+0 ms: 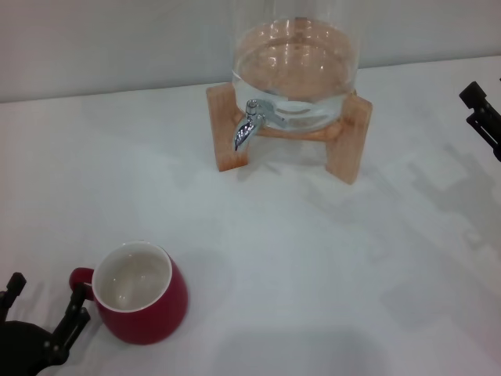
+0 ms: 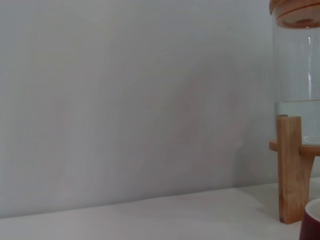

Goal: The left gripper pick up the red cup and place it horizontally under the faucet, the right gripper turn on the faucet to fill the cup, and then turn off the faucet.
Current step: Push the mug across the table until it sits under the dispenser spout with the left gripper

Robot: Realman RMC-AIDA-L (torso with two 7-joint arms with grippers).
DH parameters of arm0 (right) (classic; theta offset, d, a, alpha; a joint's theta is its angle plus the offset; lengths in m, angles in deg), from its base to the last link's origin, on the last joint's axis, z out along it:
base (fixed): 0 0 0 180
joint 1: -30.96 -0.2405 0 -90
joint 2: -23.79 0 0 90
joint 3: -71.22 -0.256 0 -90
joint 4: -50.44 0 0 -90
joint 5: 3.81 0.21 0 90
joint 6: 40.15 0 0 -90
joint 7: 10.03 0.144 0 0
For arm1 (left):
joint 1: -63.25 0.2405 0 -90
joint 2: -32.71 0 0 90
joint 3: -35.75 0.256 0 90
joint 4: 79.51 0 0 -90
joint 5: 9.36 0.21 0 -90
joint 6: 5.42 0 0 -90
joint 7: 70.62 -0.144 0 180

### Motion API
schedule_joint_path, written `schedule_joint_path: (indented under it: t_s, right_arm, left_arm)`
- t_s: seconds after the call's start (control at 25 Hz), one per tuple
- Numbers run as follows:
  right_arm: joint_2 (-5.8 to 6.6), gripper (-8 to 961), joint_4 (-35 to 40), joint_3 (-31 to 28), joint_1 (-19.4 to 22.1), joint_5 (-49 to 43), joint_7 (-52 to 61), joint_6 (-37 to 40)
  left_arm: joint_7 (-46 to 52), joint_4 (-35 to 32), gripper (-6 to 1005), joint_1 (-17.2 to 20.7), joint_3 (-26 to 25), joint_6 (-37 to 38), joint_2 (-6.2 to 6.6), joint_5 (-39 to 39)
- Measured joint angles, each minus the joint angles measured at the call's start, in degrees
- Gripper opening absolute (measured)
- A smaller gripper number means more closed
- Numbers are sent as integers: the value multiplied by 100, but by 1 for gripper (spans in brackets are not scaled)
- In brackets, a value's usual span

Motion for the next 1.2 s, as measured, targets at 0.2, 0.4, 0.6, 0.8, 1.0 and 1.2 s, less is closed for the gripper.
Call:
schedule_joint_path:
  t_s: [0.2,0.4,0.6,0.8,1.0,1.2]
  right_arm:
    - [0,860,1,0,0,1,0,0]
    - [0,860,-4,-3,3,1,0,1]
    - [0,860,-18,-10,10,1,0,7]
    - [0,860,-14,-8,9,-6,0,7]
    - [0,859,-15,-8,9,-14,0,7]
    - [0,860,-17,-8,9,-17,0,6]
  left_arm:
    - [5,0,871,0,8,-60,0,1]
    - [15,0,871,-7,9,-90,-9,-1]
    - [17,0,871,-14,9,-160,3,-2]
    - [18,0,870,-23,9,-171,7,-3]
    - [18,0,870,-49,8,-178,20,-1]
    - [18,0,870,-96,8,-186,37,24]
